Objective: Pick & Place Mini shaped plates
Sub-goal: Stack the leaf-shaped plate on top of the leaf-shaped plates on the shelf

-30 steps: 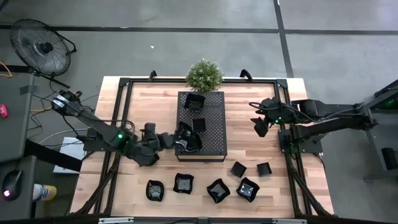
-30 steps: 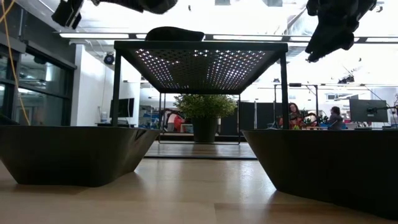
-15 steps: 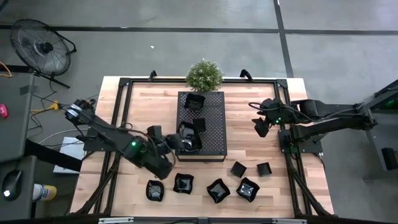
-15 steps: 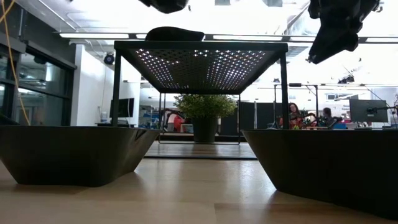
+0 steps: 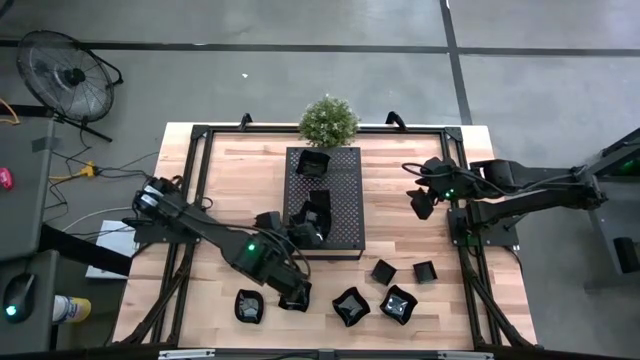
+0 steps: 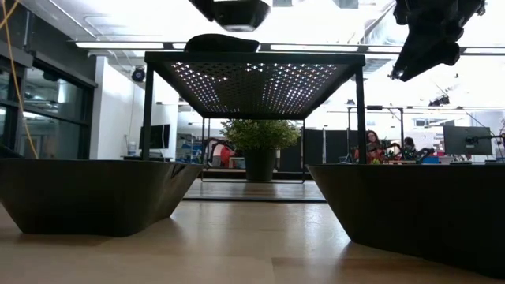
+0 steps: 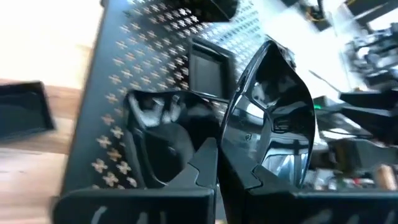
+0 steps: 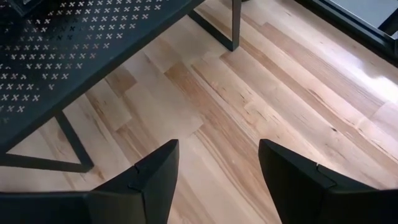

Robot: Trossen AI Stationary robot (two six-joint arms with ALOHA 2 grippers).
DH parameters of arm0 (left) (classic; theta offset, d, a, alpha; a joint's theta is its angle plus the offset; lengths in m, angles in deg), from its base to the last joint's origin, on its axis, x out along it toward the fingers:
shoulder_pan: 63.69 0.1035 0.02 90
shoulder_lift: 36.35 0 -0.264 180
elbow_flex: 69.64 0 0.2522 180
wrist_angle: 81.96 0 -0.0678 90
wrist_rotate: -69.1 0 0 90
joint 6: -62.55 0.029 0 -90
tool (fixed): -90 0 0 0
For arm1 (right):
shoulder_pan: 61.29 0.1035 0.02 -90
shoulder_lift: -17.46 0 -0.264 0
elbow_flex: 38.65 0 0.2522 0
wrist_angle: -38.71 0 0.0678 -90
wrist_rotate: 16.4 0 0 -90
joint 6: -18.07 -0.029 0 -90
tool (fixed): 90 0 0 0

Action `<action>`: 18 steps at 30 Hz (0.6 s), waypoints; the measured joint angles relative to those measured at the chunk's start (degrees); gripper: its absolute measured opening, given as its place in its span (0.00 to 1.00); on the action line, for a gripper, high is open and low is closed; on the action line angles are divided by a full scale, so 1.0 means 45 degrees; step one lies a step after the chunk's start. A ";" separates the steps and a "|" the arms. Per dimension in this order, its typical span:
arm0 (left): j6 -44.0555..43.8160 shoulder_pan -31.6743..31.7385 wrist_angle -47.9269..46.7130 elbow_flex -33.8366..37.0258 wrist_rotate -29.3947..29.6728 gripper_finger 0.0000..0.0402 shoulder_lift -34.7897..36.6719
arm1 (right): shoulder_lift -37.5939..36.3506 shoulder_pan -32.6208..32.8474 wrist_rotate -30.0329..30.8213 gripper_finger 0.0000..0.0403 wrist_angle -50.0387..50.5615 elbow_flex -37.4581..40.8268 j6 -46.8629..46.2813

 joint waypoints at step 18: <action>1.0426 0.1033 -0.2212 -0.2438 -0.2108 0.00 0.1469 | -0.0360 0.0005 -0.0175 0.53 0.0565 0.0000 -0.0223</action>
